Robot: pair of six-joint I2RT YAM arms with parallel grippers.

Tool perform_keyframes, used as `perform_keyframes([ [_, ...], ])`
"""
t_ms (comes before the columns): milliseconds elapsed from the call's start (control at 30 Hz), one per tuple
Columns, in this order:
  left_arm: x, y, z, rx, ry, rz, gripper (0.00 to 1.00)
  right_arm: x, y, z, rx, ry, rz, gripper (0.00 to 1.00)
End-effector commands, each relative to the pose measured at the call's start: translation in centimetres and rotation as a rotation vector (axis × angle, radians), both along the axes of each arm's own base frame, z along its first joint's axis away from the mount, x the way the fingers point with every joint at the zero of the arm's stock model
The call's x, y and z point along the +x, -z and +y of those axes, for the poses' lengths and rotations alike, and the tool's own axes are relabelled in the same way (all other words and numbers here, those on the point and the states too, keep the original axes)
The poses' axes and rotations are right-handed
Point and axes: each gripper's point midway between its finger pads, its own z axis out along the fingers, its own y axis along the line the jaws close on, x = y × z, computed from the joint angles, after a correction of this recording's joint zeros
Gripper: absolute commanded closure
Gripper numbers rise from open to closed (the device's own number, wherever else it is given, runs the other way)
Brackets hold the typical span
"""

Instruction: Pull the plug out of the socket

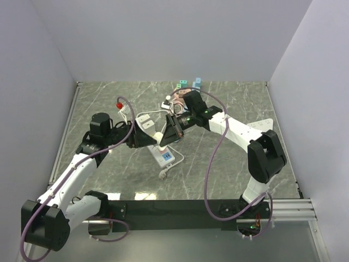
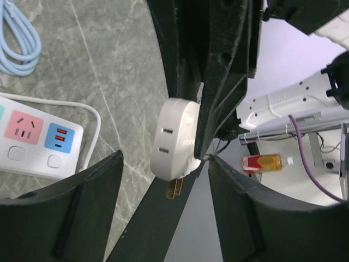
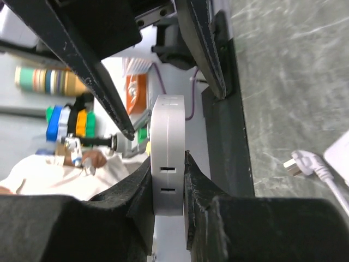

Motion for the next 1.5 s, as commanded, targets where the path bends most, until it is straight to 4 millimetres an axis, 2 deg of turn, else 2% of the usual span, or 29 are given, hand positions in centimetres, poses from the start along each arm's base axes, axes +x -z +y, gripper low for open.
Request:
perform_keyframes([
  [0,-1.0,-2.1,-0.5,-0.035,0.094,-0.118,0.32,-1.4,-1.3,-0.1,0.049,-0.105,-0.012,1.0],
  [167,-1.4,-2.0,-0.9,-0.04,0.127,-0.111,0.42,-2.2,-1.3,0.1,0.032,-0.157,0.01,1.0],
  [300,-2.3,-1.6,-1.5,-0.019,0.173,-0.106,0.57,-1.8,-0.9,0.5,0.028,-0.16,0.006,1.0],
  [467,-2.5,-0.8,-1.4,0.012,0.181,-0.094,0.66,-1.9,-1.7,0.6,0.049,-0.174,-0.004,1.0],
  [500,-2.6,-0.7,-1.4,0.012,0.185,-0.093,0.71,-2.0,-1.6,0.6,0.048,-0.178,-0.004,1.0],
  [567,-2.5,-0.6,-1.4,0.01,0.187,-0.089,0.79,-1.9,-1.5,0.5,0.024,-0.172,0.0,0.83],
  [600,-2.4,-0.5,-1.4,0.014,0.182,-0.085,0.92,-1.9,-1.2,0.4,0.016,-0.17,-0.01,0.67],
  [633,-2.0,-0.4,-1.3,0.029,0.161,-0.094,0.99,-1.7,-0.6,0.4,-0.014,-0.151,-0.022,0.33],
  [700,-1.6,-0.3,-1.1,0.05,0.135,-0.094,0.99,-1.3,-0.1,0.3,-0.043,-0.12,-0.031,0.11],
  [733,-0.9,-0.3,-0.9,0.072,0.096,-0.107,0.99,-1.3,0.5,0.0,-0.065,-0.098,-0.032,0.09],
  [767,-0.4,-0.4,-0.5,0.082,0.069,-0.114,0.99,-0.1,1.0,-0.2,-0.091,-0.041,-0.041,0.08],
  [833,0.6,-0.2,0.3,0.114,0.005,-0.116,0.99,0.4,2.0,-1.2,-0.115,0.018,-0.017,0.07],
  [900,1.8,-0.1,1.7,0.121,-0.066,-0.117,1.0,2.4,2.5,-2.2,-0.125,0.111,-0.011,0.06],
  [967,2.6,-0.2,2.8,0.123,-0.119,-0.115,0.99,3.6,3.8,-3.5,-0.188,0.189,0.0,0.05],
  [1000,3.8,0.0,4.3,0.142,-0.193,-0.106,0.99,5.3,4.9,-4.6,-0.253,0.277,-0.006,0.05],
  [1067,5.8,1.2,7.3,0.228,-0.365,-0.051,1.0,6.4,6.1,-5.7,-0.314,0.351,0.001,0.04],
  [1100,7.8,2.1,10.7,0.305,-0.545,-0.026,0.99,7.5,7.0,-6.4,-0.376,0.418,-0.02,0.04],
  [1133,8.6,2.8,12.6,0.343,-0.64,0.013,1.0,8.0,7.1,-6.7,-0.406,0.45,-0.046,0.04],
  [1200,9.7,4.3,18.3,0.455,-0.887,0.093,1.0,8.8,7.6,-7.1,-0.476,0.51,-0.073,0.03],
  [1233,10.0,5.0,20.0,0.481,-0.961,0.146,1.0,10.0,7.8,-7.3,-0.533,0.571,-0.125,0.03],
  [1267,10.0,5.8,21.5,0.511,-1.016,0.19,1.0,10.1,7.8,-7.3,-0.565,0.593,-0.134,0.03],
  [1300,10.0,6.5,24.2,0.54,-1.114,0.233,1.0,10.4,7.9,-7.1,-0.587,0.605,-0.151,0.03],
  [1333,10.2,7.9,25.4,0.553,-1.153,0.293,1.0,11.6,7.4,-7.1,-0.616,0.649,-0.202,0.03],
  [1367,10.2,8.6,26.4,0.557,-1.187,0.325,1.0,11.2,7.3,-6.2,-0.637,0.639,-0.228,0.02],
  [1400,10.3,9.0,28.1,0.552,-1.24,0.347,1.0,11.6,7.7,-5.9,-0.667,0.651,-0.247,0.03],
  [1433,10.4,10.2,29.0,0.563,-1.267,0.39,1.0,12.7,6.8,-5.4,-0.676,0.683,-0.297,0.02],
  [1467,10.5,10.8,29.8,0.559,-1.291,0.411,1.0,12.6,6.6,-4.8,-0.69,0.683,-0.314,0.02],
])
